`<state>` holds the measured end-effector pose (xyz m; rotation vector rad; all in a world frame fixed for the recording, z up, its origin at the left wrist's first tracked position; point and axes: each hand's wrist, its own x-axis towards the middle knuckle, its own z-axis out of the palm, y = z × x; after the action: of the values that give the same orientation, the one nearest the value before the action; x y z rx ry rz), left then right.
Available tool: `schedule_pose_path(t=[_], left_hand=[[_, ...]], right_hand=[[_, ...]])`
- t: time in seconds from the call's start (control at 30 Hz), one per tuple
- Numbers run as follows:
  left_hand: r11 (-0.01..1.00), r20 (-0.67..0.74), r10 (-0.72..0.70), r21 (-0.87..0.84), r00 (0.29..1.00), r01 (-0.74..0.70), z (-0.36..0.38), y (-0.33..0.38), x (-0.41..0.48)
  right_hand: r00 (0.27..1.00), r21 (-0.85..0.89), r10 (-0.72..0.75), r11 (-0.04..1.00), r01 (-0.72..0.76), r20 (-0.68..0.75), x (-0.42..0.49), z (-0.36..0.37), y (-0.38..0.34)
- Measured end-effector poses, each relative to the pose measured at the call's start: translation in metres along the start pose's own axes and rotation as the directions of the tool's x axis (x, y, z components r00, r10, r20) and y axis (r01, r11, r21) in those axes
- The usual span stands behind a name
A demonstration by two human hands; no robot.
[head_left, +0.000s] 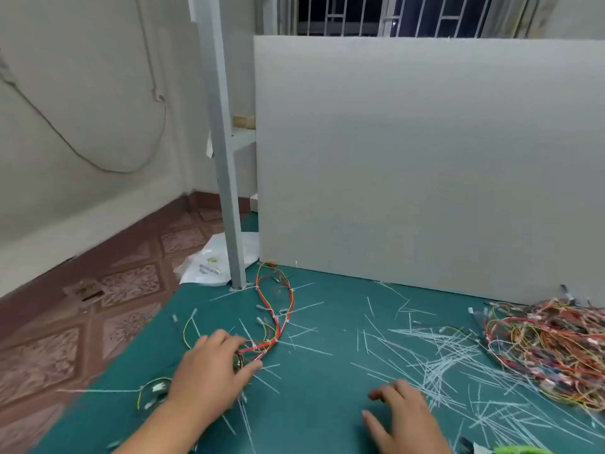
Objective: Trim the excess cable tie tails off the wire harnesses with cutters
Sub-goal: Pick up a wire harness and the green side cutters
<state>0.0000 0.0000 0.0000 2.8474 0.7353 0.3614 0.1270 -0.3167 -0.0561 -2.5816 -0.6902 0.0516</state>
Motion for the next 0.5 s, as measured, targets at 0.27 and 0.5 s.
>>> schedule_pose_path(t=[0.27,0.5], left_hand=[[0.986,-0.065,-0.001,0.168,0.998,0.012,0.054,0.012,0.013],[0.972,-0.212,-0.019,0.225,0.977,0.068,0.073,0.008,0.008]], right_hand=[[0.996,-0.172,-0.065,0.984,0.052,-0.066,-0.010,0.032,0.000],[0.983,-0.093,-0.119,0.990,0.106,-0.143,-0.014,0.031,0.003]])
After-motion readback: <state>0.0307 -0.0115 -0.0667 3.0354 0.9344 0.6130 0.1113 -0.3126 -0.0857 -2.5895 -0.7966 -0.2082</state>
